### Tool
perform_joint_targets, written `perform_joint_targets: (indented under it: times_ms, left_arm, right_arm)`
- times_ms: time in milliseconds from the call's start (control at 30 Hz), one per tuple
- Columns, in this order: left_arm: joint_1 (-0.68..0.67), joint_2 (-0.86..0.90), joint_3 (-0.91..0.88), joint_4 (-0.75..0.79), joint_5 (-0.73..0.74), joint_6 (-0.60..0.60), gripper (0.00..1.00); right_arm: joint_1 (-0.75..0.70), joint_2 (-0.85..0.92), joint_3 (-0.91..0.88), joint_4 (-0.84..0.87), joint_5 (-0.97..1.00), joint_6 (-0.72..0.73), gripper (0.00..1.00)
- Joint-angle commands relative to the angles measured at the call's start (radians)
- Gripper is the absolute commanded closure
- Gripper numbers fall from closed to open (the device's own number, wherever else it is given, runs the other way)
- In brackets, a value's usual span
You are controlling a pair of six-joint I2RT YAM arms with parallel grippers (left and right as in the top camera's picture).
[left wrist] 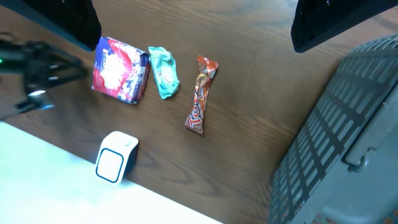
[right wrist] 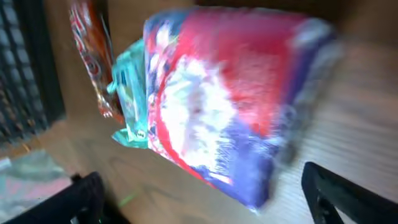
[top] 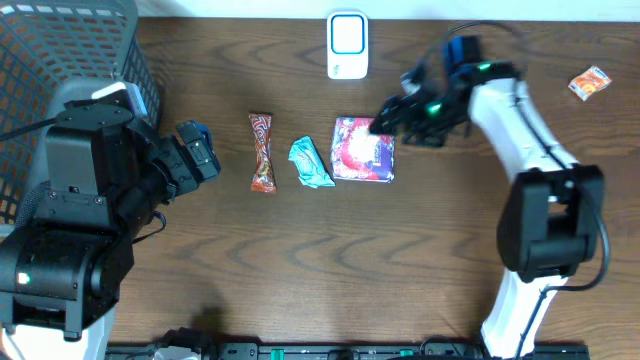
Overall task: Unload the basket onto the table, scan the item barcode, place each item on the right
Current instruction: 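Reach the right gripper to the purple-red pack and grasp it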
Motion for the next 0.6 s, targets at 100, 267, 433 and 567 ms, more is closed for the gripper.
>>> perform_joint_targets:
  times_ms: [100,267,433,567]
  left_arm:
    - [0.002,0.002,0.002,-0.002,-0.006,0.009,0.02]
    - [0.002,0.002,0.002,-0.002,-0.006,0.009,0.02]
    - [0.002,0.002,0.002,-0.002,-0.006,0.009,0.02]
    - [0.002,0.002,0.002,-0.002,-0.006,0.009,0.02]
  right_arm:
    - [0.024,0.007,-0.117,0.111,0.049,0.113,0.01]
    - [-0.015,0.007,-0.169,0.119,0.104,0.115,0.01]
    - [-0.032,0.007,-0.189,0.138,0.106,0.104,0.01]
    - [-0.019,0.007,-0.255,0.251,-0.004,0.132,0.04]
